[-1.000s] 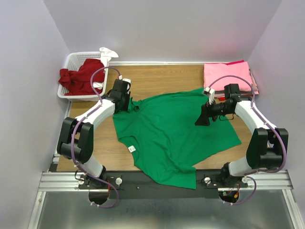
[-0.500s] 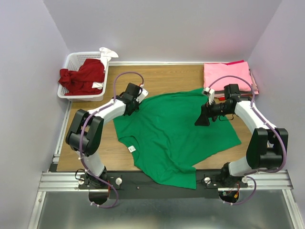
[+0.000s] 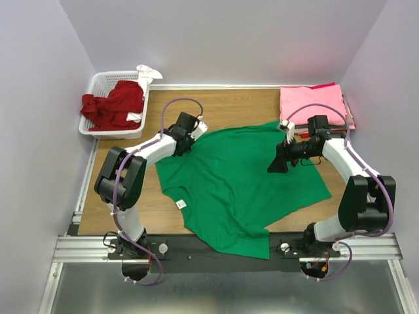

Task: Fold and stack the t-shirts
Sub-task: Flatten the tshirt out

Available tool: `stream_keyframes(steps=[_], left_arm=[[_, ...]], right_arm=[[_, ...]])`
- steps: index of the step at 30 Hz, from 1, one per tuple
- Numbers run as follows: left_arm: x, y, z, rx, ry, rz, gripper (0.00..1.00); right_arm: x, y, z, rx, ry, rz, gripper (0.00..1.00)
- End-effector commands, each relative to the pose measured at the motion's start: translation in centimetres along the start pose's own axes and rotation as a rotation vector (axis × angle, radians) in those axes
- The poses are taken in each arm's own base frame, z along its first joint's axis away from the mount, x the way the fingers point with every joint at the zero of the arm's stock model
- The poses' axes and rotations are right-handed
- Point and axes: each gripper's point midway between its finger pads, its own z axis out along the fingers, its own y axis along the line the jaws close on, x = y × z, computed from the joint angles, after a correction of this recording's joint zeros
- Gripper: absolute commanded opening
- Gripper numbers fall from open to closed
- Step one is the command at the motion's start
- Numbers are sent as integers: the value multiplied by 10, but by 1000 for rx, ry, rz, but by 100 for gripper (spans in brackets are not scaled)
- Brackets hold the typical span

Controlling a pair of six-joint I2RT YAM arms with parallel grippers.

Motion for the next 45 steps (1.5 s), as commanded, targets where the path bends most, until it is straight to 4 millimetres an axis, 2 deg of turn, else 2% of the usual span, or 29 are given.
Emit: stream_keyframes(steps=[1,11,17,30,37,41,45], left_arm=[[-9,-5,-1,38,-20,13,43],[-11,6,-22,14,-35,5,43],[-3,-2,-12,39,2,22,43],[-1,-8,4,55,39,40,43],[-5,-2,8,37,39,24,37],[-4,-9,9,68,37,23,34],[-4,-11,8,82,31,23,26]], right_arm=[[0,0,1,-5,-10,6,84],[0,-1,1,-2,-9,5,84],[1,-1,1,1,-8,5,84],[2,0,1,-4,-8,9,84],[1,0,1,-6,-9,5,84],[2,0,1,-3,-9,6,84],[1,0,0,-2,-13,6,84]])
